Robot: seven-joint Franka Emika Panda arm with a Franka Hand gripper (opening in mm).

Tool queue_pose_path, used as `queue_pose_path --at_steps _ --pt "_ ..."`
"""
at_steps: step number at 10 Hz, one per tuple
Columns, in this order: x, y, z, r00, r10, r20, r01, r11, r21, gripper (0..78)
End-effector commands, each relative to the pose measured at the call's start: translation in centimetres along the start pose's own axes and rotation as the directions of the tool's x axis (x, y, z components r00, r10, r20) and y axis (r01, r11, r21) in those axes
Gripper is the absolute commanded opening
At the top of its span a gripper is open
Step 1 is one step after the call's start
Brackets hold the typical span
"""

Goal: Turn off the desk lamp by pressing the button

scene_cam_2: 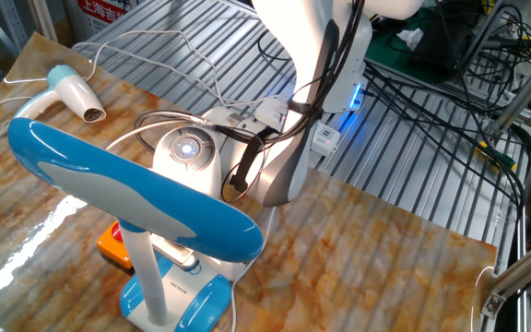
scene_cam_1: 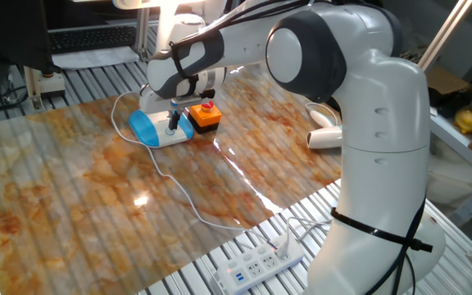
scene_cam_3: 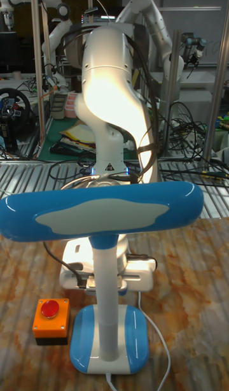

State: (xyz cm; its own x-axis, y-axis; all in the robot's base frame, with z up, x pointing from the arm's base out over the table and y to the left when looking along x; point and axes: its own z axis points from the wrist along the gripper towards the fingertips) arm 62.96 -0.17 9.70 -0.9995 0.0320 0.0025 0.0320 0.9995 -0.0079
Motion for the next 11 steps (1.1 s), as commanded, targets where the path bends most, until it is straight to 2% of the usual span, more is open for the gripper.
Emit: queue_pose_path --at_steps 1,4,5,6,9,11 --pt "1.79 0.64 -0.33 0.999 0.035 -0.013 -0.035 0.999 0.008 0.0" --pt "1.77 0.64 -0.28 0.999 0.035 -0.019 -0.035 0.999 0.007 0.0" --pt "1.78 0.65 -0.28 0.998 0.039 -0.049 -0.039 0.999 0.011 0.0" --pt "1.79 0.65 -0.27 0.998 0.038 -0.058 -0.037 0.999 0.014 0.0" --pt "1.67 0.67 -0.05 0.998 0.038 -0.054 -0.038 0.999 0.017 0.0" --pt "1.25 0.48 -0.18 0.999 0.036 -0.025 -0.036 0.999 0.011 0.0"
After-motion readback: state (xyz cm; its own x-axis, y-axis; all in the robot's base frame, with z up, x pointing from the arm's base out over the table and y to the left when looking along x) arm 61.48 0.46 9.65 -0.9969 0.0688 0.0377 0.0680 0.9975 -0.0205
